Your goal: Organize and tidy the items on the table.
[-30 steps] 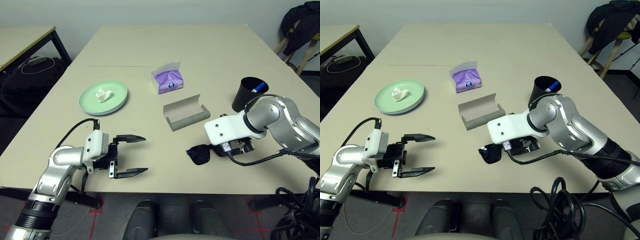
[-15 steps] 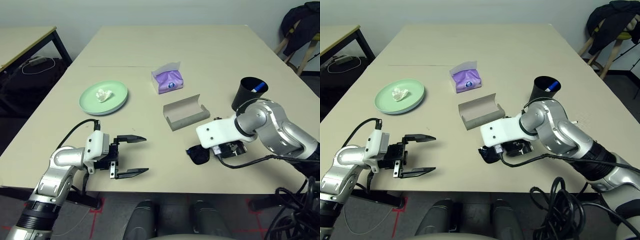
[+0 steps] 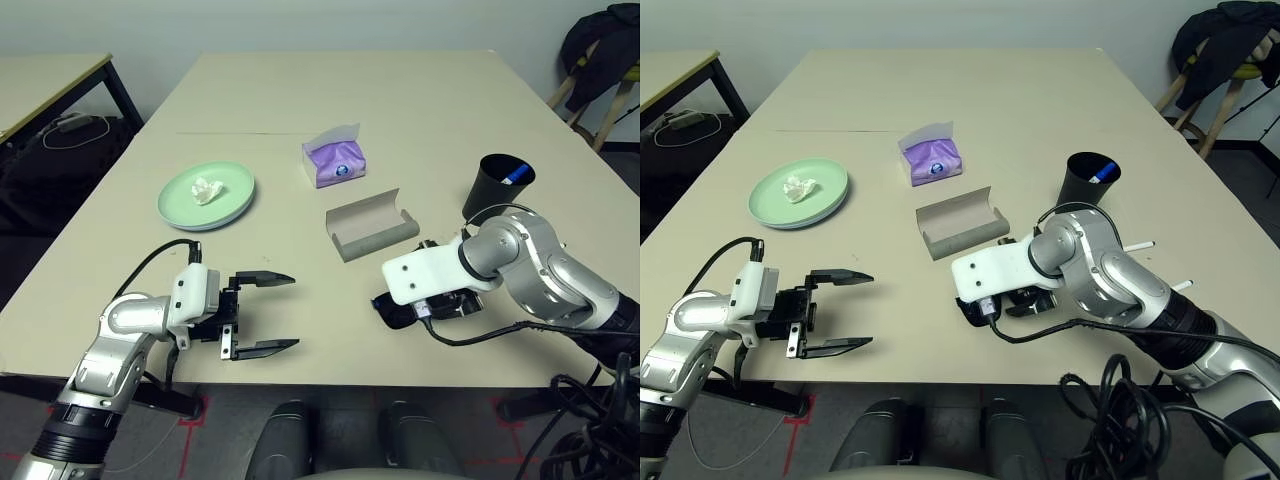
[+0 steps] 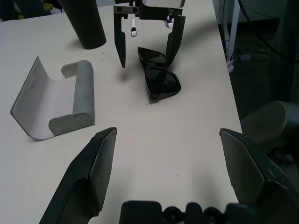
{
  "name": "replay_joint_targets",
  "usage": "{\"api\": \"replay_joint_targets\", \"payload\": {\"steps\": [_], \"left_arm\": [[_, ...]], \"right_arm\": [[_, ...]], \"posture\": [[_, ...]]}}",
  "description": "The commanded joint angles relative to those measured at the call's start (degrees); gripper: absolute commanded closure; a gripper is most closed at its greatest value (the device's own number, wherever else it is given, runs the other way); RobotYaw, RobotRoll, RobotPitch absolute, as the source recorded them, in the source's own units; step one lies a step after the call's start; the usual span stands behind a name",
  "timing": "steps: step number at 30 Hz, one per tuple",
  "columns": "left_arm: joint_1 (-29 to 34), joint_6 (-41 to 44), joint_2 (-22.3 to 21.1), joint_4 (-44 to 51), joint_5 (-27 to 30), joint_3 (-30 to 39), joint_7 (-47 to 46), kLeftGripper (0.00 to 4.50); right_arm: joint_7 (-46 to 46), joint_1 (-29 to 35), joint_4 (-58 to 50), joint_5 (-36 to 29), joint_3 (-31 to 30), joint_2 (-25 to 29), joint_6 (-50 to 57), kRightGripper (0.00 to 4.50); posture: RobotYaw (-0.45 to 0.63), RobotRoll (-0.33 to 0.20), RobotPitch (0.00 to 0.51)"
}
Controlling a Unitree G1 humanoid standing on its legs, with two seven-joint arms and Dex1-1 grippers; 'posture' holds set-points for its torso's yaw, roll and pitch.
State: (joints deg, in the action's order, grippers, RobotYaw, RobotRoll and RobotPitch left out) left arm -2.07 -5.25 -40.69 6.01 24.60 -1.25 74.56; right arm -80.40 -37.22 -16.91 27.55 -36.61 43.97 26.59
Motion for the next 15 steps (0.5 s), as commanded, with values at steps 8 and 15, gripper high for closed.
{"api": "replay_joint_targets", "payload": {"steps": [8, 15], "left_arm": [[0.46, 0.65, -0.5, 1.63, -0.79, -0.91, -0.08, 0.04], [0.39, 0.93, -0.38, 1.96, -0.87, -1.09, -0.34, 0.04]], "right_arm": [[1.74, 1.4, 0.97, 3.51, -1.18, -0.86, -3.61, 0.0], [2.11, 2.13, 0.18, 4.02, -0.64, -1.36, -7.24, 0.0]], "posture": [[0.05, 0.0, 0.062], [0.05, 0.0, 0.063]]}}
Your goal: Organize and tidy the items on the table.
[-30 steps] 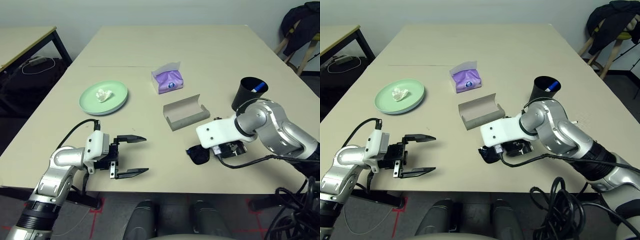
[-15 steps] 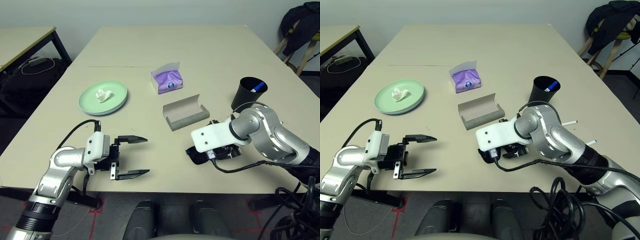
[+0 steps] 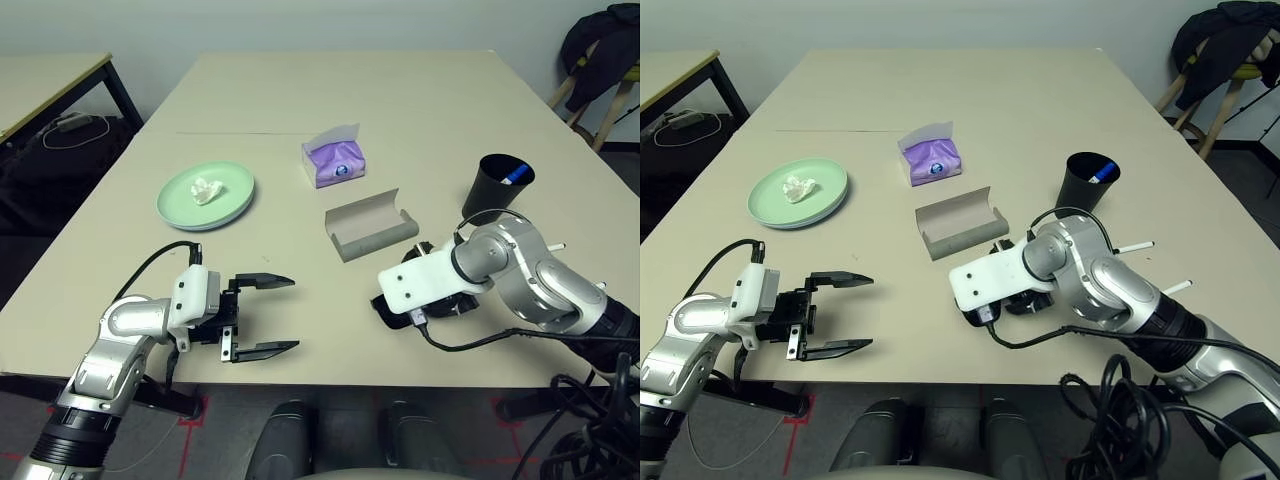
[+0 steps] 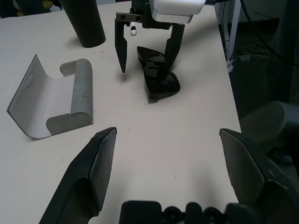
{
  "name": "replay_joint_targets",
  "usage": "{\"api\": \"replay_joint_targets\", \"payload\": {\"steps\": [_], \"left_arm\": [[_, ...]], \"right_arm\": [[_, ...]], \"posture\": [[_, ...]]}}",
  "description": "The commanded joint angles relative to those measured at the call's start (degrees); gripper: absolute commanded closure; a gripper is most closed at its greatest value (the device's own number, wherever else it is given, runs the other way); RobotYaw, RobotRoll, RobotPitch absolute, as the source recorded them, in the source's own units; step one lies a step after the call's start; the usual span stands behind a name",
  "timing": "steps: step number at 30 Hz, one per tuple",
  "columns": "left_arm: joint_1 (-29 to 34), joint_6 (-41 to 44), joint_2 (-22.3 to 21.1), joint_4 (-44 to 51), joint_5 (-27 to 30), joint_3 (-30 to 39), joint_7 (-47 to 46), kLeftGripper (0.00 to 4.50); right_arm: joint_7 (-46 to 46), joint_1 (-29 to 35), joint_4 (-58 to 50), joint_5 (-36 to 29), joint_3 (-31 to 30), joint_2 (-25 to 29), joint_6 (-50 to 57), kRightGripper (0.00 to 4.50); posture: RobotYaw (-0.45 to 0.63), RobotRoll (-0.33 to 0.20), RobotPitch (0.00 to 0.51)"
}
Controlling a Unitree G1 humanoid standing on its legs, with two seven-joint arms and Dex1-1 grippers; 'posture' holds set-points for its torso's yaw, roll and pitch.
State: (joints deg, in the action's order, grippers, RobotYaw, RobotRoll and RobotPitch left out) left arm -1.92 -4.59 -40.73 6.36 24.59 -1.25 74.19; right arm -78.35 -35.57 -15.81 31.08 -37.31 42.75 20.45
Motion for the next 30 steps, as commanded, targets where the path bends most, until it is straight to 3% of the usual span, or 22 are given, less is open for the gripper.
{"api": "replay_joint_targets", "payload": {"steps": [1, 7, 8, 10, 16, 30], "left_arm": [[0.27, 0.3, -0.34, 1.69, -0.88, -1.13, -0.05, 0.04], [0.46, 0.57, -0.35, 2.16, -0.91, -1.19, -0.33, 0.04], [0.57, 0.62, -0.37, 2.3, -0.9, -1.15, -0.36, 0.01], [0.64, 0.74, -0.38, 2.45, -0.9, -1.13, -0.4, 0.0], [0.19, 1.01, -0.24, 2.34, -1.06, -1.27, -0.44, 0.0], [0.21, 0.84, -0.24, 2.22, -1.09, -1.62, -0.45, 0.0]], "right_arm": [[0.07, 0.52, -1.01, 0.6, 0.09, -0.18, -1.58, 0.0], [-0.03, 0.69, -1.06, 0.78, 0.38, -0.44, -3.16, 0.0], [0.1, 0.75, -1.1, 0.67, 0.49, -0.56, -3.41, 0.18], [0.37, 0.77, -1.09, 0.43, 0.69, -0.95, -3.82, 0.62], [0.34, 0.79, -0.93, 0.53, 1.09, -1.34, -4.39, 2.74], [-1.76, -1.27, -2.02, -1.46, 4.26, -0.22, -4.68, 2.76]], "posture": [[0.06, 0.0, 0.064], [0.06, 0.0, 0.067], [0.06, 0.0, 0.069], [0.06, 0.0, 0.069], [0.06, 0.0, 0.069], [0.05, 0.0, 0.071]]}}
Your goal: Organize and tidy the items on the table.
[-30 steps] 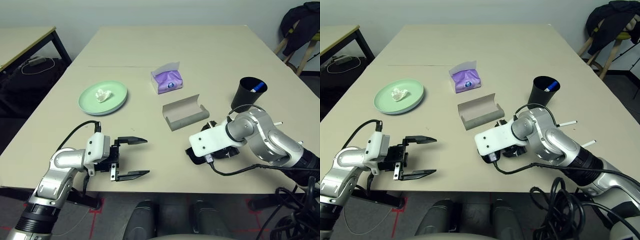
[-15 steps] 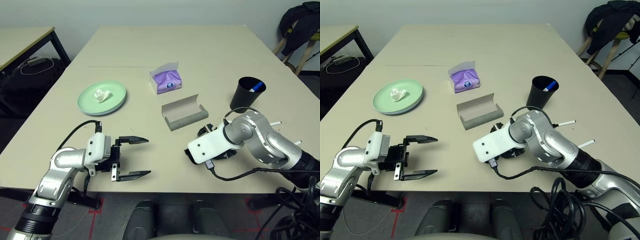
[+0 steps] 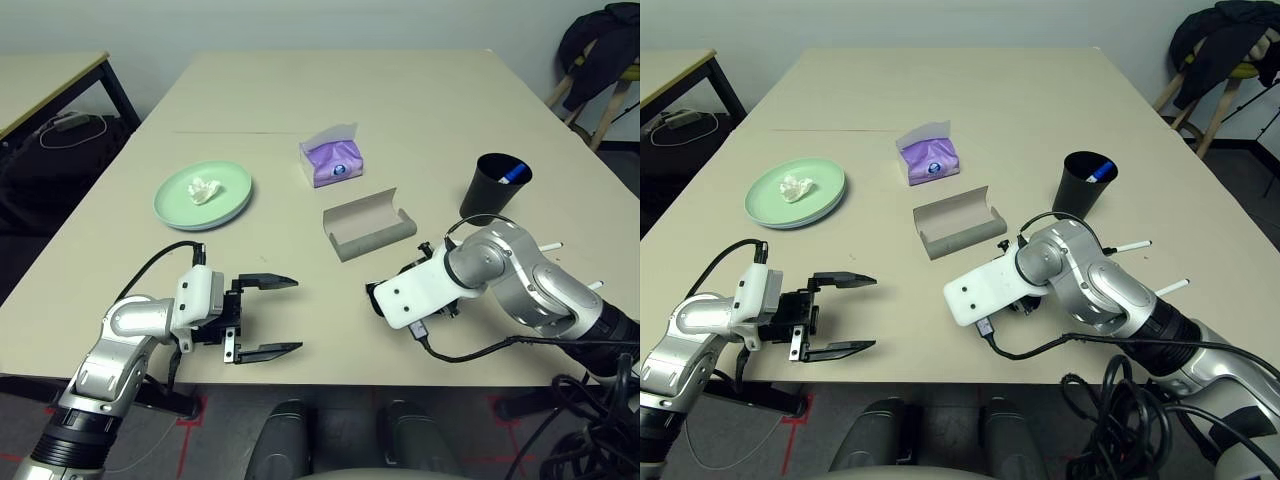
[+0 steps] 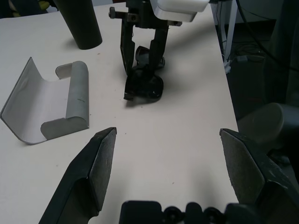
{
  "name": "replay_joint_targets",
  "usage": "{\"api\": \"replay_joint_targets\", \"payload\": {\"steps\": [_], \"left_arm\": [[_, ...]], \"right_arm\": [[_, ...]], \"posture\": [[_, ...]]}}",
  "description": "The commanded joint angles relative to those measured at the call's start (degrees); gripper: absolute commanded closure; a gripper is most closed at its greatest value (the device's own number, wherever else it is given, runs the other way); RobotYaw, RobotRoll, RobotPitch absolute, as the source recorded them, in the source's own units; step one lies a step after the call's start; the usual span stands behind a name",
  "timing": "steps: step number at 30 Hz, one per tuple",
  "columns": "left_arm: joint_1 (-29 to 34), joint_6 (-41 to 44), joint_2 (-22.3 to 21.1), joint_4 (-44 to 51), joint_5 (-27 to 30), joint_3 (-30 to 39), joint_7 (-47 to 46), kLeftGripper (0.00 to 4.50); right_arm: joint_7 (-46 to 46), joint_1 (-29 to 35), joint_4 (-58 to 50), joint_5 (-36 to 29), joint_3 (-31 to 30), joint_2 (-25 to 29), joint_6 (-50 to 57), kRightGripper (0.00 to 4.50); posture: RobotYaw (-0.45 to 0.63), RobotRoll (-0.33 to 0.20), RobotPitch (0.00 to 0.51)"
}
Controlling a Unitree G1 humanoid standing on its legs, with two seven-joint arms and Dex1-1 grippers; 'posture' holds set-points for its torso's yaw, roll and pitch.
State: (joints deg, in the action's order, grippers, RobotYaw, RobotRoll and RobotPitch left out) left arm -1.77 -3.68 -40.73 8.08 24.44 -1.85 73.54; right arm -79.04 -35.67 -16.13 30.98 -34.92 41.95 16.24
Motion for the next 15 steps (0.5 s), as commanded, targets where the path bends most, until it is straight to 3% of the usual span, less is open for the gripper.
{"api": "replay_joint_targets", "payload": {"steps": [1, 9, 15], "left_arm": [[0.02, -0.08, -0.25, 0.41, -0.94, -1.04, 0.21, 0.0], [-0.25, -0.18, -0.44, 0.0, -0.91, -1.05, 0.35, 0.0], [-0.42, -0.02, -0.47, 0.13, -0.79, -1.09, 0.34, 0.0]], "right_arm": [[-1.52, -1.72, -2.02, -1.92, 2.42, 0.75, -0.47, 2.76], [-4.04, -7.14, -2.72, -6.98, 6.74, 1.79, -1.2, 2.76], [-0.82, -12.88, 4.41, -8.4, 8.75, 2.27, -8.28, 2.76]], "posture": [[0.05, 0.0, 0.072], [0.05, 0.0, 0.071], [0.05, 0.0, 0.07]]}}
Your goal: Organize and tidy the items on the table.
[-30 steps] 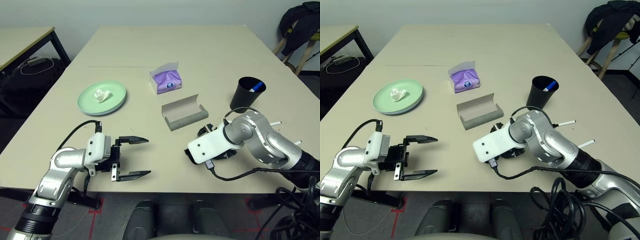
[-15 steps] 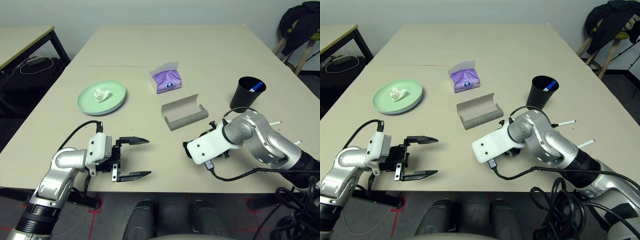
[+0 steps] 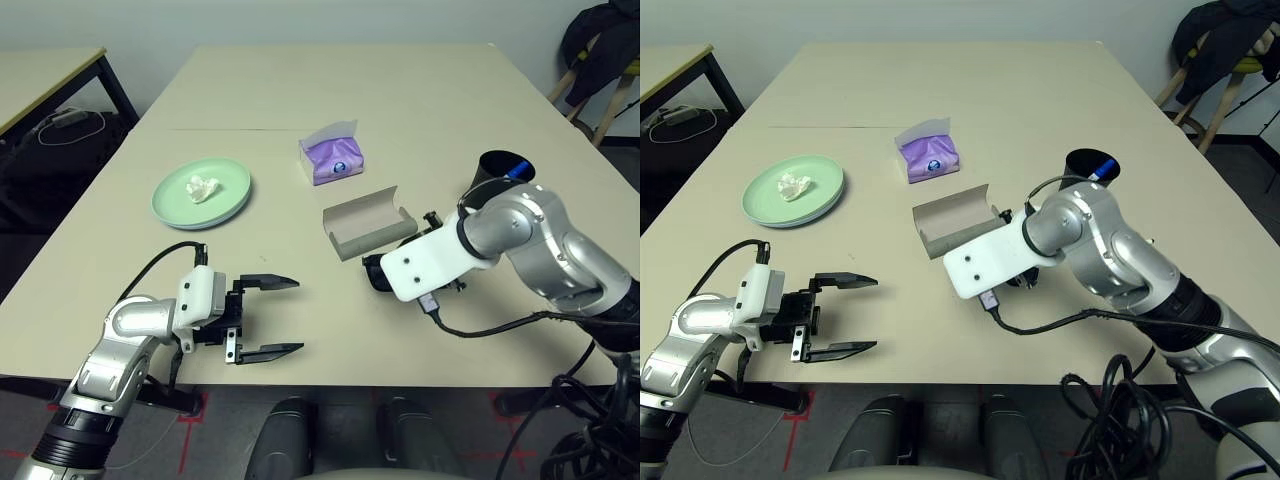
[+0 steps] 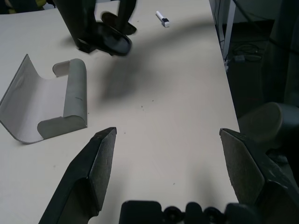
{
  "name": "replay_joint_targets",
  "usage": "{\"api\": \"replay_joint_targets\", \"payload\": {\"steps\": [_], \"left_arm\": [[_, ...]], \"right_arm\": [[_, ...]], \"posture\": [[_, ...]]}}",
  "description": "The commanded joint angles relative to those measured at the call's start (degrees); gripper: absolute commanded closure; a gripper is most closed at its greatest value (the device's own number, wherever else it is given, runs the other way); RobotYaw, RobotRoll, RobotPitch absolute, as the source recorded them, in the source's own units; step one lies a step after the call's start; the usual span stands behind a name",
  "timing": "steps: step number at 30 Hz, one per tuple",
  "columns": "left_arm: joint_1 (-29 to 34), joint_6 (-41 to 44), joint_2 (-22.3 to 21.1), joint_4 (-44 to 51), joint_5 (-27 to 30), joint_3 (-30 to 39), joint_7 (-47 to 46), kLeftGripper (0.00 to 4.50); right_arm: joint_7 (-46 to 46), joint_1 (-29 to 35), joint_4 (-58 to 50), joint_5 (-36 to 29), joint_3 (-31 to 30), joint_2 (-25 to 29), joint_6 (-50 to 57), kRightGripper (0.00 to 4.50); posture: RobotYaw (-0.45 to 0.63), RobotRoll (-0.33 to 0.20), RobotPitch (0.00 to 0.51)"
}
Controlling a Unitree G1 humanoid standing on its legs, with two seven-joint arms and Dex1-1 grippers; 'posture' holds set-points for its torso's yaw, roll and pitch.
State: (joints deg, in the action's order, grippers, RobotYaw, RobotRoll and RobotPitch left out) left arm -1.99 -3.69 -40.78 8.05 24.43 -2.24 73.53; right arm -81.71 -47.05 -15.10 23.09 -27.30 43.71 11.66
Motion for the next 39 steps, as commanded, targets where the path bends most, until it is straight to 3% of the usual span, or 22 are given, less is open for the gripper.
{"api": "replay_joint_targets", "payload": {"steps": [1, 8, 12, 39], "left_arm": [[-0.27, -0.04, -0.42, 0.07, -0.79, -0.71, 0.38, 0.0], [-0.43, -0.11, -0.37, 0.01, -0.9, -0.86, 0.34, 0.0], [-0.46, 0.06, -0.36, 0.38, -0.97, -0.94, 0.12, 0.0], [0.68, -0.32, -0.46, 0.94, -1.23, -0.78, -0.56, 0.0]], "right_arm": [[3.42, -2.5, 5.75, 0.18, 1.16, 0.41, -5.93, 2.76], [16.22, -11.23, 24.84, 5.7, -0.33, -3.48, -20.11, 2.76], [20.3, -13.19, 30.7, 7.44, -0.82, -5.92, -25.08, 2.76], [30.73, -13.28, 45.0, 12.55, -4.05, -14.26, -43.31, 2.76]], "posture": [[0.04, 0.0, 0.069], [0.05, 0.0, 0.064], [0.05, 0.0, 0.064], [0.08, 0.0, 0.059]]}}
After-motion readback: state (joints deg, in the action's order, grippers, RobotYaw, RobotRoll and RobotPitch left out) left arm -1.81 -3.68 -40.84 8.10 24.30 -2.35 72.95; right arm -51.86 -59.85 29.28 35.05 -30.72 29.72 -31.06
